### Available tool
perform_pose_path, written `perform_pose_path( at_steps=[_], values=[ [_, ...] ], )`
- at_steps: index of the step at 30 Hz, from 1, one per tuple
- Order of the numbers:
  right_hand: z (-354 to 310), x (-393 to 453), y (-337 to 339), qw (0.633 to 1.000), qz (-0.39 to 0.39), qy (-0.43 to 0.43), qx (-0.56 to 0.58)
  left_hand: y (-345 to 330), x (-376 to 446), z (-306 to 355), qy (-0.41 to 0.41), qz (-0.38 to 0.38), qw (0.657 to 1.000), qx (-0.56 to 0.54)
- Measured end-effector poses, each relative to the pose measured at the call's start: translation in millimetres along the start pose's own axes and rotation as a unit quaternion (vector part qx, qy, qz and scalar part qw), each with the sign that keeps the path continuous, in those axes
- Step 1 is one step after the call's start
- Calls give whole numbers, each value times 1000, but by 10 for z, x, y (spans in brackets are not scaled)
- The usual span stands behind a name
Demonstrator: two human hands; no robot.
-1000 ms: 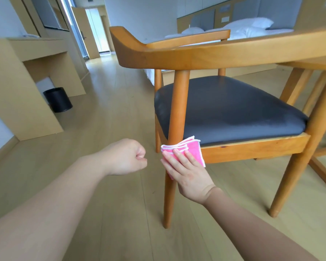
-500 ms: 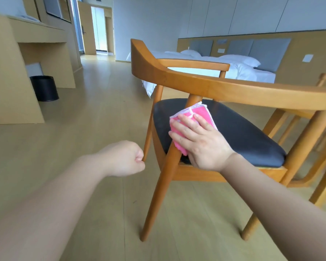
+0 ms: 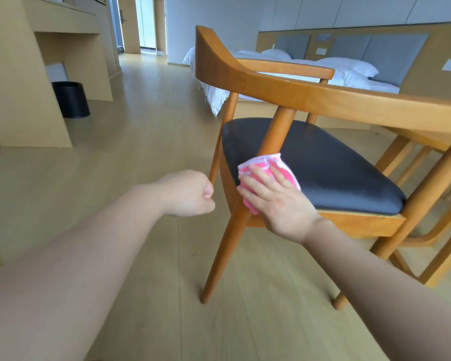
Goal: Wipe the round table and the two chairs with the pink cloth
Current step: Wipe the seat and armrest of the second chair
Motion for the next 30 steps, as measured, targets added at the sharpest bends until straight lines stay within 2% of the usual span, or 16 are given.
perform_pose_path(
  at_steps=[4,7,12,16,18,21,23,25,26,28,30],
  values=[
    [-325,-201,-321,995,-73,51,35,-24,1,21,-11,-1,1000,6],
    [-440,-302,-591,980,-146,74,114,-62,12,42,-15,-10,1000,13],
    [-444,-437,-569,978,-133,117,108,-160,51,157,-35,-32,999,10],
    [-220,-794,-507,980,-126,69,135,-349,167,533,-81,-71,994,21],
    [-18,-1044,-455,969,-106,-5,224,-470,264,837,-108,-87,990,33],
    [361,-1450,-350,894,-71,-152,417,-672,421,1435,-162,-104,980,44],
    [612,-1766,-344,830,-90,-243,494,-822,510,1864,-206,-116,971,32],
    [828,-2109,-365,770,-127,-320,538,-989,610,2260,-241,-121,963,18],
    [937,-2279,-368,752,-132,-347,544,-1069,671,2450,-256,-117,960,5],
    [1145,-2611,-348,720,-115,-407,550,-1191,792,2807,-278,-101,955,-32],
    [1328,-2924,-297,660,-71,-477,576,-1255,913,3163,-296,-93,949,-62]
  ],
)
Point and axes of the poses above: each hand's wrist, its own x-axis towards the middle knuckle, its own y-axis out of the back of the hand, z = x × y, the point moved 6 cm from there along x, towards the middle knuckle, and after that the axes turned 4 degrees about -z, right-handed, at the moved point
